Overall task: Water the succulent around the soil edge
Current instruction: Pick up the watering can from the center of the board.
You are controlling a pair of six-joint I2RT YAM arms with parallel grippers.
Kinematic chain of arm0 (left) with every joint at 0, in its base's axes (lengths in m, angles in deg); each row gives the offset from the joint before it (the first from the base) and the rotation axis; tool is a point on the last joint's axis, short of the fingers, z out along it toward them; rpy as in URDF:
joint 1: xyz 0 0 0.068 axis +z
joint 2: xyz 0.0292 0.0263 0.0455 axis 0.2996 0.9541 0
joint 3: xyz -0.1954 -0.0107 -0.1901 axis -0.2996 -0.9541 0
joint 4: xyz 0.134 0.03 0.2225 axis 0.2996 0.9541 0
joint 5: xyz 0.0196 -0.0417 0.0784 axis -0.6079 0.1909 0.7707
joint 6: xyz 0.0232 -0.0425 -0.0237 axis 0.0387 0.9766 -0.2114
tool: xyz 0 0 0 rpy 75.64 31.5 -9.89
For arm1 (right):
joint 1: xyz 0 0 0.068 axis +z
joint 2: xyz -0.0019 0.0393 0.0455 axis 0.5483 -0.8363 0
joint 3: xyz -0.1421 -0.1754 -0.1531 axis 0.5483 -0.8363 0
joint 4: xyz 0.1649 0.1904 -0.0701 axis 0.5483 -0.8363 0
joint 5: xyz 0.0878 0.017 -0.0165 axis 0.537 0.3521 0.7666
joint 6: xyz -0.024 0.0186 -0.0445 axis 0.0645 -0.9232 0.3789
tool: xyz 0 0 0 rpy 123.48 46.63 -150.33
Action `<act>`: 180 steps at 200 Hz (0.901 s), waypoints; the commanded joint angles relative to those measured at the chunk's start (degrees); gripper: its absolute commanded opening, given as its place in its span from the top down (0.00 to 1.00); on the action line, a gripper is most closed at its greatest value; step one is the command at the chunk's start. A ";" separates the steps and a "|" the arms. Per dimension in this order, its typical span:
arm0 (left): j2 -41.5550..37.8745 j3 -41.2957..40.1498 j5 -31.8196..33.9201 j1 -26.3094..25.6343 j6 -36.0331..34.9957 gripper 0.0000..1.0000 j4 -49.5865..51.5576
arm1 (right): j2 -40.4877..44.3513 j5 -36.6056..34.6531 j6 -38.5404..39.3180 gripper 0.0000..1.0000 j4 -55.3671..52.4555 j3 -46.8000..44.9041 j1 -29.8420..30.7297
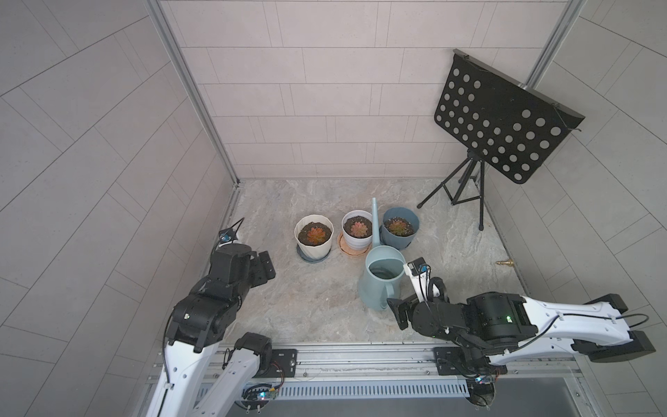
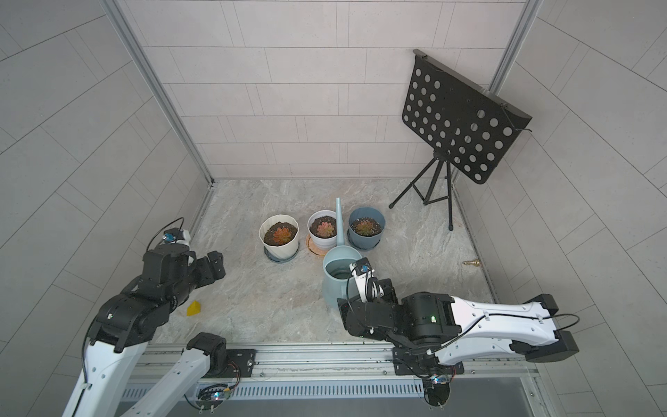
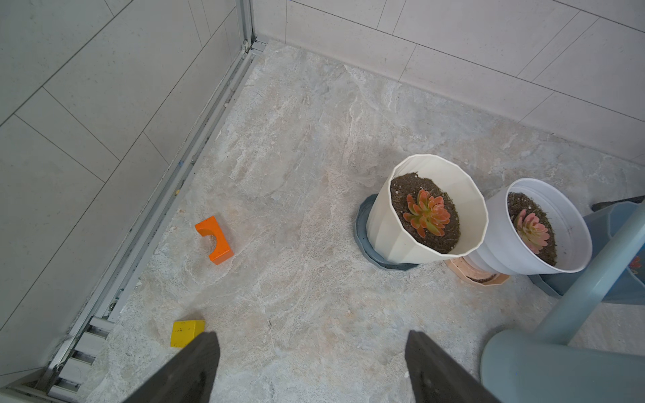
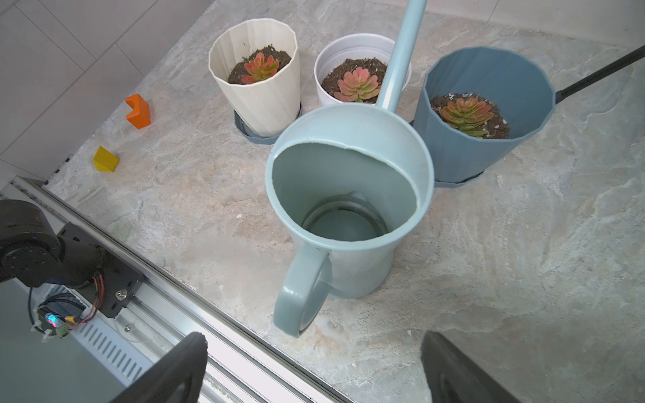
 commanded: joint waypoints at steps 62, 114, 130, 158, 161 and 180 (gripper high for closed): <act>0.50 -2.34 0.70 -0.30 0.79 0.09 -0.53 | -7.78 -6.20 -15.18 0.00 4.97 -5.28 2.60; 0.90 -3.28 1.09 -0.30 0.79 0.09 -1.56 | -11.54 -8.76 -15.62 0.04 5.03 -5.14 1.10; 1.03 -3.58 1.29 -0.26 0.62 0.09 -1.92 | -12.72 -7.42 -14.87 0.08 5.99 -5.30 -0.45; 1.56 -3.84 1.46 -0.29 0.26 0.09 -2.33 | -13.66 -5.77 -12.48 0.19 7.73 -6.19 -2.91; 1.67 -3.80 1.49 -0.23 0.19 0.09 -2.38 | -13.66 -5.64 -12.25 0.21 7.82 -6.25 -3.17; 1.89 -3.94 2.08 -0.22 -0.09 0.09 -2.60 | -13.66 -5.15 -10.89 0.33 8.37 -7.18 -4.69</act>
